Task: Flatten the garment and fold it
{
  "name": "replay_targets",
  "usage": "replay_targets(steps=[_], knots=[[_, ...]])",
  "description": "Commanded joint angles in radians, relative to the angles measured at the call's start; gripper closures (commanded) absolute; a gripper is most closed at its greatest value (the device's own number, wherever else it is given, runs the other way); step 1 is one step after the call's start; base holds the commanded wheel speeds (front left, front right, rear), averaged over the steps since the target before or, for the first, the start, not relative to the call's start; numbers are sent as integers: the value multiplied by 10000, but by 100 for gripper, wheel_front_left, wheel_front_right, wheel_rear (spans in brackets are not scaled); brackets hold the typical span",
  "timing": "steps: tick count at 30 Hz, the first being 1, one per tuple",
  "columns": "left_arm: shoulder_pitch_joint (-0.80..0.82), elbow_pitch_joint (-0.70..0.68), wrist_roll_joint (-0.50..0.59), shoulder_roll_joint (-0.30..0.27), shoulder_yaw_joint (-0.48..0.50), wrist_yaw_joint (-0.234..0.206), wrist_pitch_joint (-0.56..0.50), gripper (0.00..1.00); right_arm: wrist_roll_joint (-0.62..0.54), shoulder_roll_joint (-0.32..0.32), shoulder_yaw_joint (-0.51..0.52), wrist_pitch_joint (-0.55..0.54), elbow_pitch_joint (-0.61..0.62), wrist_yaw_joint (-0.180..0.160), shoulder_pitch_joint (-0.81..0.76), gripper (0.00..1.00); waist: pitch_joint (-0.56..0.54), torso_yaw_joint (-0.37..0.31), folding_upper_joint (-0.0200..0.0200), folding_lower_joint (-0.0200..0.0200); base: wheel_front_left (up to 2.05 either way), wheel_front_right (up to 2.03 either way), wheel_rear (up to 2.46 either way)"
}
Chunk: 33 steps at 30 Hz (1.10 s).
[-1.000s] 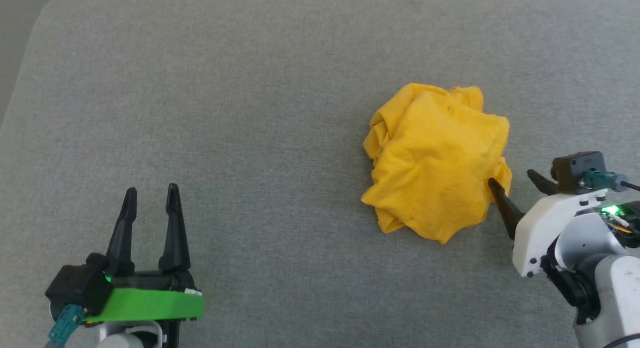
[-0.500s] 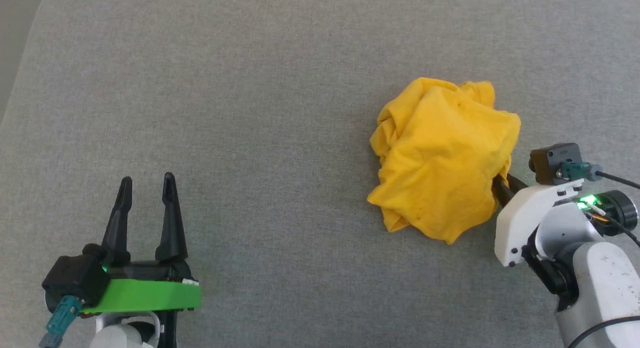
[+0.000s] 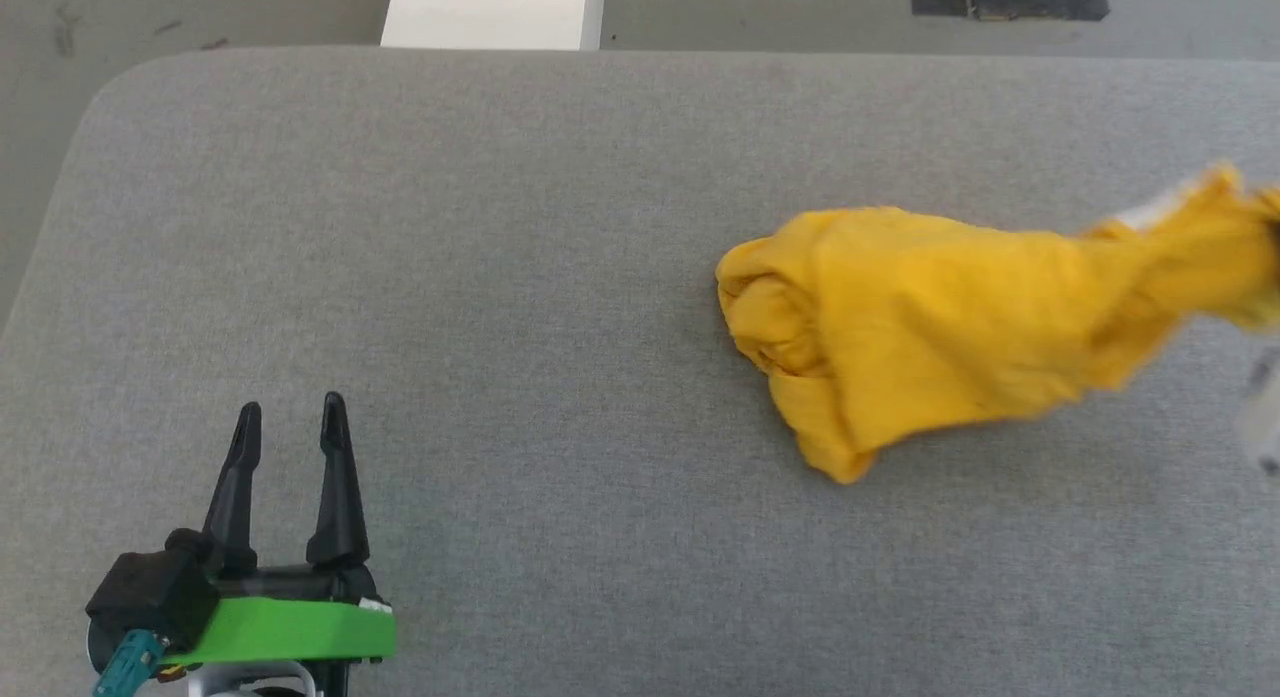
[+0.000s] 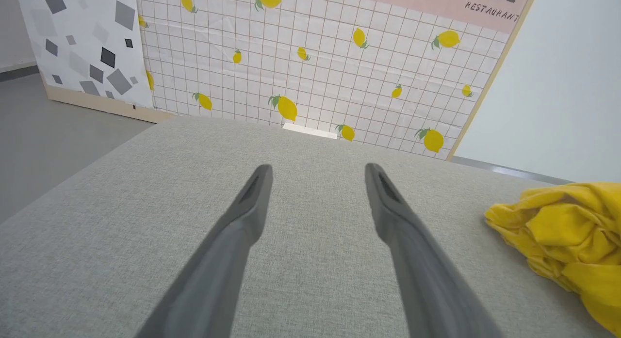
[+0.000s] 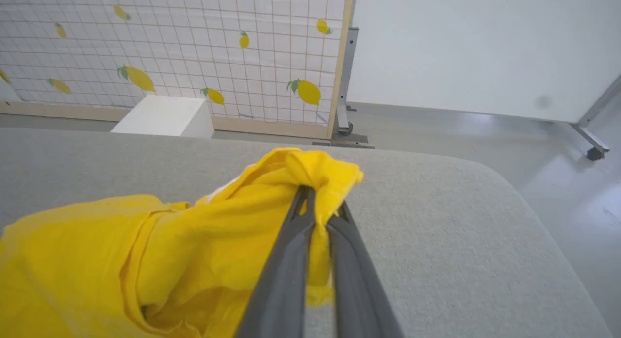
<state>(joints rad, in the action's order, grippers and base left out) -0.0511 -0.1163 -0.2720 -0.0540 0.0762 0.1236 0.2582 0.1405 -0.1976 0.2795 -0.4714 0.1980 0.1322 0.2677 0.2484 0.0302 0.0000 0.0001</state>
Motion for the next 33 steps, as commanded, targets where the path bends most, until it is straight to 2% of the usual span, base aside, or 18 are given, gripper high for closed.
replay_targets(steps=[1, 6, 11, 12, 15, 18, 24, 27, 33], knots=[[-87, -48, 83, 37, -20, 70, 36, 0, -192, 114, 454, -134, 52, -15, -639, 100, -121, -42, 0, -1, 0, 0, 0], [-223, 2, 31, 37, -75, 65, 36, 0, -828, 834, 2352, -611, -176, -15, -2813, 100, -139, 179, 0, -1, 0, 0, 0], [-326, 74, 25, 37, -12, 63, 36, 0, -977, 1250, 2801, -190, -945, -15, -3675, 99, -227, 209, 0, -1, 0, 0, 0], [-350, 95, 33, 37, 6, 59, 36, 0, -1012, 1279, 2716, 16, -1028, -15, -3621, 0, -271, 180, 0, -1, 0, 0, 0], [-375, 174, 84, 37, -22, 58, 36, 0, -1122, 1311, 2424, 466, -1012, -15, -3202, 0, -398, 103, 0, -1, 0, 0, 0], [-377, 232, 92, 37, -107, 58, 36, 0, -999, 1160, 1631, 685, -577, -15, -2629, 0, -527, 45, 0, -1, 0, 0, 0], [-365, 199, 77, 37, -223, 54, 36, 0, -207, 655, -227, 227, 63, -15, -1446, 0, -486, 28, 0, -1, 0, 0, 0], [-282, 190, 95, 37, -291, 56, 36, 0, -159, 359, -1060, -120, -134, -15, -846, 0, -277, 118, 0, -1, 0, 0, 0], [-16, 213, 175, 37, -433, 62, 36, 0, -157, 333, -2236, -759, -1375, -15, 276, 0, 214, 413, 0, -1, 0, 0, 0]])
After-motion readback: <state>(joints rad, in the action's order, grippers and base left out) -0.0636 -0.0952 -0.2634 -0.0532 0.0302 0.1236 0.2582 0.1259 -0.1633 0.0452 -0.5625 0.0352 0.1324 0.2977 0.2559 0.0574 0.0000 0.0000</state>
